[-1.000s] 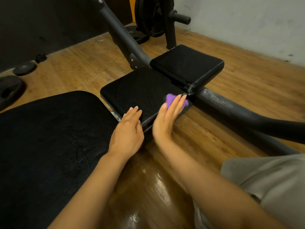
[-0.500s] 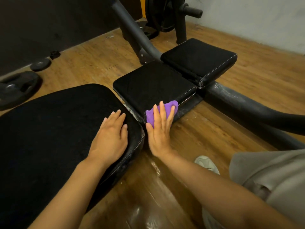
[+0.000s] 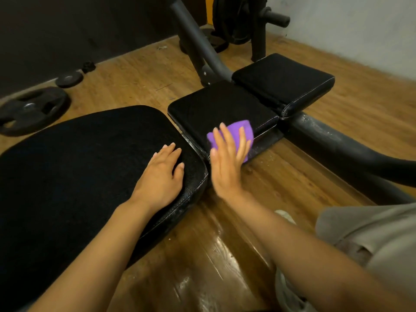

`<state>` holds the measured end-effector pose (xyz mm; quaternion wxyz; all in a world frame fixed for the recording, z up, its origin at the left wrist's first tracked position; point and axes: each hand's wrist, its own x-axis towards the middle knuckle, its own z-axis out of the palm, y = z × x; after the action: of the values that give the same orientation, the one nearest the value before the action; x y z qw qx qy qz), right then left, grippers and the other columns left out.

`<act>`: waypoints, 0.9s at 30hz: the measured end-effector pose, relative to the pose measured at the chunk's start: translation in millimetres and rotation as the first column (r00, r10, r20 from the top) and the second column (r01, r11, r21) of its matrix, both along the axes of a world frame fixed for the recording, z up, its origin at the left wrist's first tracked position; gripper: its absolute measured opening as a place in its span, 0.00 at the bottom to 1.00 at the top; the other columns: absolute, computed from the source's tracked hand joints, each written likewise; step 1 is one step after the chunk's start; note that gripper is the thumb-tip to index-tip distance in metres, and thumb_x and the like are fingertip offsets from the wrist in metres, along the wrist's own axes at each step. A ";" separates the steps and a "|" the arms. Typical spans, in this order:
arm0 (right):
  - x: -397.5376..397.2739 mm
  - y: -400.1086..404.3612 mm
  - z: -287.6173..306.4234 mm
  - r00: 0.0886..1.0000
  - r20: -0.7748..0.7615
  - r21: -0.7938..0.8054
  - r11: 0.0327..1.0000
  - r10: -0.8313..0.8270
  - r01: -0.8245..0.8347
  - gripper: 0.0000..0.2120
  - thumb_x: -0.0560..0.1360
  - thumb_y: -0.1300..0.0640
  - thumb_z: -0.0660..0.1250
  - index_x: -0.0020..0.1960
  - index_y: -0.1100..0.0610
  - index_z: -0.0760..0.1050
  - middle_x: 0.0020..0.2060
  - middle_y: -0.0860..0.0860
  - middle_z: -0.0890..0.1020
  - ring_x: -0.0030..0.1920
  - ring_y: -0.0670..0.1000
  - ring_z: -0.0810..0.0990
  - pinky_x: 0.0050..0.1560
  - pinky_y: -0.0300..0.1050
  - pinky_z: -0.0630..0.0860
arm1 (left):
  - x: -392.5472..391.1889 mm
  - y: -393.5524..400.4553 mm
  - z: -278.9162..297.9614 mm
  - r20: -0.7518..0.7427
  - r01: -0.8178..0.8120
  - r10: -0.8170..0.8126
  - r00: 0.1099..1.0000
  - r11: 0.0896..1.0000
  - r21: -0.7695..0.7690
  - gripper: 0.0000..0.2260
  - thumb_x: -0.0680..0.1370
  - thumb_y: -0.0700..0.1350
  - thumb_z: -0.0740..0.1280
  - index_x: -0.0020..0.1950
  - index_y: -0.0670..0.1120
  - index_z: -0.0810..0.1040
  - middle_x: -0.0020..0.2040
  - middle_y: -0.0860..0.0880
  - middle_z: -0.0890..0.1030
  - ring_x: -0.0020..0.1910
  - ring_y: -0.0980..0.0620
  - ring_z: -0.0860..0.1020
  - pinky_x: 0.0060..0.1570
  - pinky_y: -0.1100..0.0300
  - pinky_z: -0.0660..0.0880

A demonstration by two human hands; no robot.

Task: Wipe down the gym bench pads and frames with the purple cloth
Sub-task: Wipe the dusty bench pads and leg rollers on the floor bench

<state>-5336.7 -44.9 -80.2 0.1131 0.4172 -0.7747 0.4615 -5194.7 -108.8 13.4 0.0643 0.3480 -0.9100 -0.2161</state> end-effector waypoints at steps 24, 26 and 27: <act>96.0 39.1 27.2 0.751 0.616 -0.250 0.963 0.239 -0.101 0.19 0.83 0.53 0.51 0.72 0.53 0.65 0.73 0.49 0.65 0.73 0.43 0.60 0.64 0.23 0.58 | 85.6 41.0 13.6 0.074 -0.005 0.007 0.997 1.000 -0.024 0.24 0.83 0.52 0.56 0.78 0.47 0.58 0.79 0.51 0.56 0.77 0.55 0.51 0.74 0.60 0.47; 128.0 42.6 20.0 0.752 0.608 -0.264 0.958 0.255 -0.111 0.20 0.83 0.54 0.50 0.75 0.50 0.58 0.76 0.45 0.57 0.76 0.44 0.49 0.71 0.29 0.50 | 89.9 40.5 14.8 0.083 -0.033 0.035 0.996 0.999 -0.024 0.24 0.83 0.52 0.57 0.77 0.48 0.58 0.79 0.51 0.56 0.77 0.55 0.51 0.75 0.58 0.49; 142.3 45.3 18.4 0.757 0.601 -0.271 0.956 0.257 -0.110 0.21 0.83 0.55 0.50 0.75 0.48 0.53 0.76 0.44 0.54 0.77 0.44 0.46 0.74 0.36 0.48 | 91.9 40.0 15.6 0.085 -0.044 0.045 0.995 0.999 -0.019 0.24 0.83 0.52 0.57 0.77 0.48 0.58 0.79 0.51 0.56 0.77 0.55 0.51 0.75 0.57 0.49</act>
<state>-5194.4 0.3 -61.8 -0.1532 0.2980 -0.6668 0.6656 -5102.8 -68.7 28.9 0.0332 0.3765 -0.9057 -0.1918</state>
